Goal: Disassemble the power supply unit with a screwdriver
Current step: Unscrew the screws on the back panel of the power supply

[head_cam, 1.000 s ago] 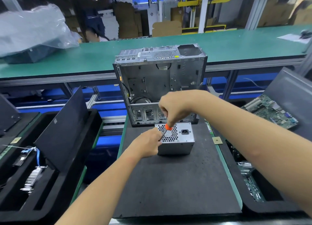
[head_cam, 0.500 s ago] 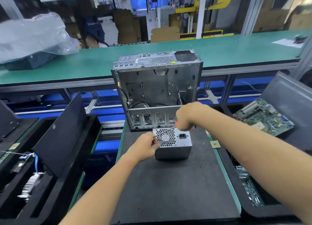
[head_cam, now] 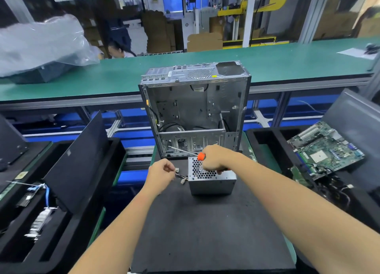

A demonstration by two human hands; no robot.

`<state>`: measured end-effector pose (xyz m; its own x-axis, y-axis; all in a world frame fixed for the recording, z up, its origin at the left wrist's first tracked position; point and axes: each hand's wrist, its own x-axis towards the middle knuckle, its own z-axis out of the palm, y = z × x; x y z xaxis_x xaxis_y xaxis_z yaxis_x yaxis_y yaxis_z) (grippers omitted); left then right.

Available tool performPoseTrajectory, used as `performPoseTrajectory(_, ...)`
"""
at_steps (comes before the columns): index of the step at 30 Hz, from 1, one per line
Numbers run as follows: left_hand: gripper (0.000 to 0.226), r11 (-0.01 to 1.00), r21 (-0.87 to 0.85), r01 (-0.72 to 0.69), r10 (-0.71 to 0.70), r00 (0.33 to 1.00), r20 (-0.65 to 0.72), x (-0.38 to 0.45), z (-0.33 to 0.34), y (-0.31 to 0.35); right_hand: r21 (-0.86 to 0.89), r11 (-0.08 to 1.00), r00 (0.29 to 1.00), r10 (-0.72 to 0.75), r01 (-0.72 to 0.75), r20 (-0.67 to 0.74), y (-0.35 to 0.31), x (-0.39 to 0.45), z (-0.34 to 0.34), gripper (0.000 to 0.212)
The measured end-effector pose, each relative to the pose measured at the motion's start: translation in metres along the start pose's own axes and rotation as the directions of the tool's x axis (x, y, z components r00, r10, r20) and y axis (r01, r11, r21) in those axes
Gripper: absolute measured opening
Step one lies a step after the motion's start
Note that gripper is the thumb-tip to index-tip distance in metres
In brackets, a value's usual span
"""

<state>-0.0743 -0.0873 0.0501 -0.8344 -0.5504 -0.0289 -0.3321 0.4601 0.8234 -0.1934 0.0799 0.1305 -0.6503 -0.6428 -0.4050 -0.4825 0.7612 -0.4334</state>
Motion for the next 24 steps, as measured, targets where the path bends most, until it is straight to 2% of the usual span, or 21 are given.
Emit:
performPoseTrajectory(5, 0.027, 0.995, -0.020, 0.101, -0.102, 0.995, -0.008, -0.002, -0.016, -0.037, -0.060, 0.998, 0.999, -0.015, 0.017, 0.029, -0.009, 0.009, 0.008, 0.006)
performPoseTrajectory(9, 0.017, 0.984, 0.126, 0.128, -0.126, 0.992, -0.026, -0.004, -0.023, -0.062, -0.172, 0.985, 0.994, 0.035, -0.018, 0.100, -0.011, 0.019, 0.010, 0.019)
performPoseTrajectory(12, 0.015, 0.977, 0.174, 0.119, -0.113, 0.993, -0.042, -0.003, -0.022, -0.072, -0.155, 0.987, 0.986, 0.072, -0.048, 0.149, -0.013, 0.027, 0.009, 0.011)
performPoseTrajectory(15, 0.019, 0.964, 0.230, 0.132, -0.127, 0.991, -0.036, 0.001, -0.016, -0.080, -0.271, 0.962, 0.993, 0.058, -0.029, 0.103, -0.015, 0.032, 0.011, 0.005)
performPoseTrajectory(17, 0.022, 0.943, 0.301, 0.142, -0.142, 0.990, -0.020, 0.004, -0.012, -0.085, -0.346, 0.938, 0.996, 0.041, -0.012, 0.077, -0.015, 0.034, 0.015, 0.012)
performPoseTrajectory(21, 0.023, 0.892, 0.415, 0.179, -0.199, 0.980, 0.005, 0.006, -0.005, -0.100, -0.385, 0.923, 0.997, 0.041, -0.011, 0.070, -0.013, 0.041, 0.021, 0.013)
performPoseTrajectory(24, 0.025, 0.886, 0.408, 0.219, -0.239, 0.971, -0.001, 0.005, -0.002, -0.107, -0.401, 0.916, 0.996, 0.046, -0.010, 0.082, -0.012, 0.045, 0.022, 0.011)
